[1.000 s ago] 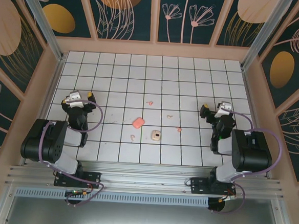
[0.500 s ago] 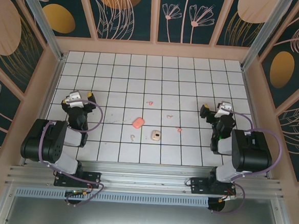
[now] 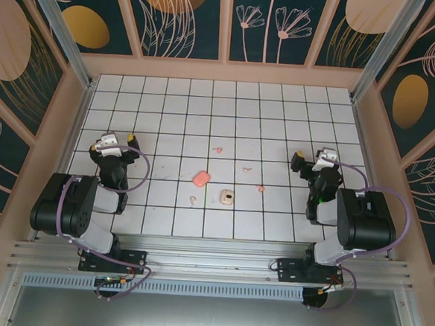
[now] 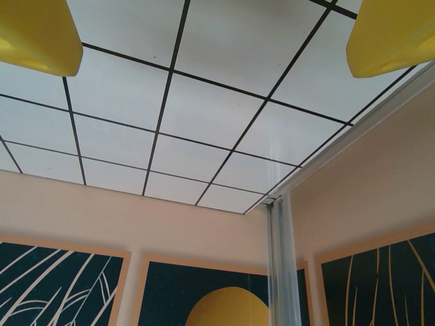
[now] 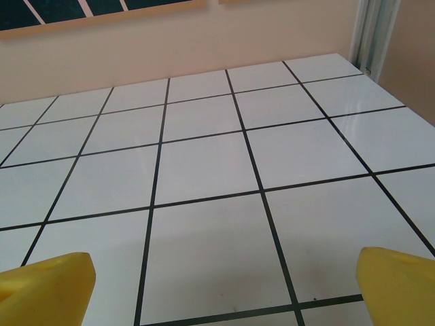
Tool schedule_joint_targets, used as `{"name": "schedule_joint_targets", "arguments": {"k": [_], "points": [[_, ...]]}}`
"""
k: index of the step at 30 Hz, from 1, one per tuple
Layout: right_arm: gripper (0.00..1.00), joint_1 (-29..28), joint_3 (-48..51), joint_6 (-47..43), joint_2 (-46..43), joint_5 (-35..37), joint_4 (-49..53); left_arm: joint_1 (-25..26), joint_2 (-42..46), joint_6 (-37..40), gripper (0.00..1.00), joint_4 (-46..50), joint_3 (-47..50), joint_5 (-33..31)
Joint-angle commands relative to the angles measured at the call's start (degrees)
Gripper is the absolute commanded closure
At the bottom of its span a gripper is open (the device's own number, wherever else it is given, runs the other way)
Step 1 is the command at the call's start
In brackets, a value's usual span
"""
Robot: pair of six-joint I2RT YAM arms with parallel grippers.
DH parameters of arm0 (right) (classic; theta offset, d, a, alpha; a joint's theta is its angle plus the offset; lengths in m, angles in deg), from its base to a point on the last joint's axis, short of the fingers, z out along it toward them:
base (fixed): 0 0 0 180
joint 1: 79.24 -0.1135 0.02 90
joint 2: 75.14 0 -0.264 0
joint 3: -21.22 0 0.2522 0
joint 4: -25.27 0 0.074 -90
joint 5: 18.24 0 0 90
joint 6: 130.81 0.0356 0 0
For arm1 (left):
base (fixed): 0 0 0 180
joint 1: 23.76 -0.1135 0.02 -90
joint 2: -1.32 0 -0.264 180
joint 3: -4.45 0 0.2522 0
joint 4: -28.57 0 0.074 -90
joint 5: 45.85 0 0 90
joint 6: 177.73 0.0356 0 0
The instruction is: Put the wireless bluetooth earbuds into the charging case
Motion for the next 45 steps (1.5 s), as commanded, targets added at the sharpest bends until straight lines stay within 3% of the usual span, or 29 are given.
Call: {"name": "schedule_joint_targets", "arguments": {"k": [1, 5, 10, 13, 20, 23, 27, 35, 45], "points": [[0.01, 0.3, -1.3, 0.3, 0.2, -0.9, -2.5, -0.4, 1.0, 0.8, 0.01, -0.5, 0.6, 0.3], [0.01, -0.5, -3.9, -1.2, -3.9, -2.3, 5.9, -0.3, 3.5, 1.5, 0.01, 4.0, -1.2, 1.5], [0.01, -1.7, -12.9, 2.9, -12.7, -6.3, 31.5, -0.3, 11.2, 1.4, 0.01, 26.2, -10.5, 4.3], [0.01, -4.5, -19.3, 3.6, -16.2, -8.2, 46.2, -0.2, 15.2, -2.8, 0.03, 35.8, -14.8, 9.9], [0.01, -20.3, -34.7, -2.8, -17.4, -7.1, 75.7, 3.8, 18.7, -14.0, 0.13, 51.9, -20.7, 22.3], [0.01, -27.8, -40.2, -4.5, -15.4, -6.6, 85.9, 8.6, 18.4, -15.3, 0.14, 59.5, -23.4, 22.0], [0.05, -35.3, -45.2, -5.5, -11.5, -6.7, 96.6, 9.5, 17.8, -20.7, 0.18, 66.0, -24.5, 26.9], [0.23, -44.2, -49.0, -9.3, -0.7, -9.4, 108.5, 9.6, 19.6, -24.1, 0.20, 72.6, -23.0, 33.4], [0.24, -49.3, -51.9, -17.6, 5.2, -7.3, 108.4, 9.6, 18.4, -26.4, 0.19, 74.1, -22.1, 34.6]]}}
